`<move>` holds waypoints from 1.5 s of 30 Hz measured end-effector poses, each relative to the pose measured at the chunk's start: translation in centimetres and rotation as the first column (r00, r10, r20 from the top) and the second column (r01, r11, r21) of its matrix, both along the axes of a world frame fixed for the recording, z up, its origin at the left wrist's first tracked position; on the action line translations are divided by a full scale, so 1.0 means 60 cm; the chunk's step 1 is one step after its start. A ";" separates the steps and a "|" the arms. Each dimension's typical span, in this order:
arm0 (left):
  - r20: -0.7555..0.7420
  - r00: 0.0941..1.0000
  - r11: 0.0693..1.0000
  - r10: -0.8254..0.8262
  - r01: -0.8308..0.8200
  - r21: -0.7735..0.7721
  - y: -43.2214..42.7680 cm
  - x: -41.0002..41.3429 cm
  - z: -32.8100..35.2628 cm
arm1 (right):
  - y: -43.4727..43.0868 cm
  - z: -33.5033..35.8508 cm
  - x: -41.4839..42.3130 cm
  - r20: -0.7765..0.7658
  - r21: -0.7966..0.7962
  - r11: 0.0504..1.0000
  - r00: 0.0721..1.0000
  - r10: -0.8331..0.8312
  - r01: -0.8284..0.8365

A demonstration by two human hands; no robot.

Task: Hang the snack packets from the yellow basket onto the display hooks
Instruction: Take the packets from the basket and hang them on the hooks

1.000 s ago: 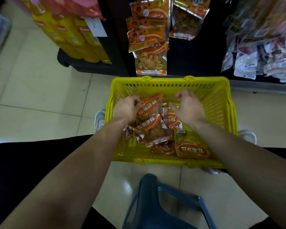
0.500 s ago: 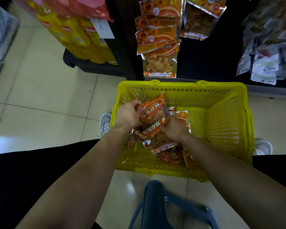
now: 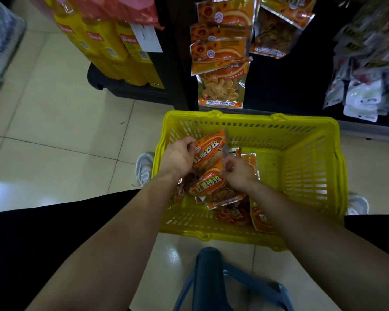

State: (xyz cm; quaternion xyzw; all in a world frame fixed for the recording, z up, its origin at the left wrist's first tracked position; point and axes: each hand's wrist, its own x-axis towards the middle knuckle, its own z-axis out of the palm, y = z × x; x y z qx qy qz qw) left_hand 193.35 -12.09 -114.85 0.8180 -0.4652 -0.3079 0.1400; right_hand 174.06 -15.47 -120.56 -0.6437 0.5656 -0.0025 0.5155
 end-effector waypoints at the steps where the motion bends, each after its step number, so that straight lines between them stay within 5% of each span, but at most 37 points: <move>1: 0.013 1.000 1.000 -0.009 0.009 -0.001 -0.001 0.000 0.001 | -0.002 0.002 -0.003 0.010 0.000 1.000 1.000 -0.002 0.002; 6: -0.046 0.999 0.999 -0.006 0.008 0.045 -0.007 -0.005 -0.005 | -0.009 0.004 -0.017 0.110 0.155 0.986 0.991 -0.081 0.064; 12: -0.140 0.990 0.999 0.011 -0.005 0.047 -0.015 -0.010 -0.010 | -0.017 0.014 -0.025 0.210 0.151 0.988 0.975 -0.076 0.045; 25: -0.313 0.947 0.994 -0.074 0.095 0.051 -0.020 -0.027 0.004 | -0.069 0.074 -0.004 0.107 -0.112 0.953 0.956 -0.272 0.283; 33: -0.128 0.984 0.990 -0.126 0.133 0.049 -0.019 -0.025 0.001 | -0.059 0.070 0.005 0.079 -0.151 0.925 0.937 -0.341 0.349; 39: -0.139 0.972 0.981 -0.187 0.192 0.023 -0.029 -0.035 0.017 | -0.078 0.092 -0.006 -0.064 -0.528 0.844 0.996 0.069 -0.092; 45: -0.147 0.963 0.974 -0.227 0.222 -0.049 -0.042 -0.039 0.064 | -0.116 0.142 -0.024 -0.064 -0.417 0.884 0.977 0.203 -0.211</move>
